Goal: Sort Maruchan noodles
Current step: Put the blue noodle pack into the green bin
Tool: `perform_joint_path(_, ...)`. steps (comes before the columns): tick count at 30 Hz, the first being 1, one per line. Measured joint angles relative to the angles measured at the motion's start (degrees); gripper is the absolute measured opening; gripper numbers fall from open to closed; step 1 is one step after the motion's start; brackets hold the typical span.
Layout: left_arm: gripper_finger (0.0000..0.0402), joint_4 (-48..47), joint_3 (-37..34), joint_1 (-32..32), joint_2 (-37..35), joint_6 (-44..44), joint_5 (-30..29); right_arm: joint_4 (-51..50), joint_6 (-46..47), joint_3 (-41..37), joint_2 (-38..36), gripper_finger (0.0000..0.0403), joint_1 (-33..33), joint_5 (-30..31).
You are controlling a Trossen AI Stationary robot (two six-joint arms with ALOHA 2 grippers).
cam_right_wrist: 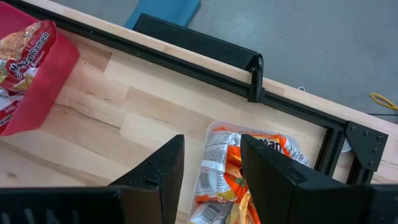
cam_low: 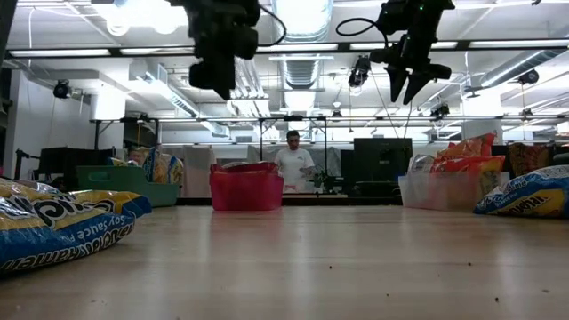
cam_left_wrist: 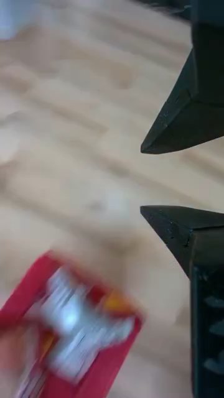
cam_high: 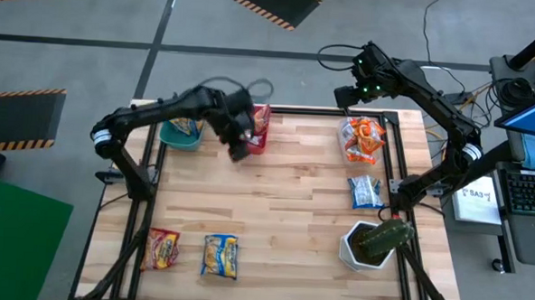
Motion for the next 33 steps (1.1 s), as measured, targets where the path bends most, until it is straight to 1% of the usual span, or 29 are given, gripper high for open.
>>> perform_joint_path(5,0.0128,-7.5,-1.0,-8.0,0.0,2.8,-0.1,0.0,0.0,0.0,0.0,0.0146,0.0,0.0)
perform_joint_path(8,0.0128,-8.7,-3.1,-11.0,-0.3,3.1,-0.1,0.0,0.0,0.0,0.0,0.0146,0.0,0.0)
perform_joint_path(12,0.0128,-8.8,-8.0,-13.3,-2.1,1.7,0.0,0.0,-0.8,0.0,0.0,0.0146,0.0,0.0)
perform_joint_path(15,0.0128,-8.1,-13.4,-14.5,-4.8,-0.5,0.3,0.0,-1.1,0.0,0.0,0.0146,0.0,0.0)
perform_joint_path(16,0.0128,-7.6,-15.5,-14.9,-5.9,-1.6,1.4,0.0,-1.2,0.0,0.0,0.0146,0.0,0.0)
perform_joint_path(21,0.0128,-1.2,-27.0,-19.0,-12.4,-10.8,8.4,0.0,-1.3,0.0,0.0,0.0146,0.0,0.0)
perform_joint_path(26,0.0118,11.0,-35.9,-25.8,-16.8,-21.0,10.0,0.2,-1.3,0.0,0.0,0.0146,0.0,0.0)
perform_joint_path(30,0.0107,21.4,-39.4,-30.9,-16.9,-26.0,10.6,0.9,-1.3,0.0,0.0,0.0146,0.0,0.0)
perform_joint_path(33,0.0102,26.0,-39.6,-34.9,-15.1,-24.3,9.5,2.4,-1.3,0.0,0.0,0.0146,0.0,0.0)
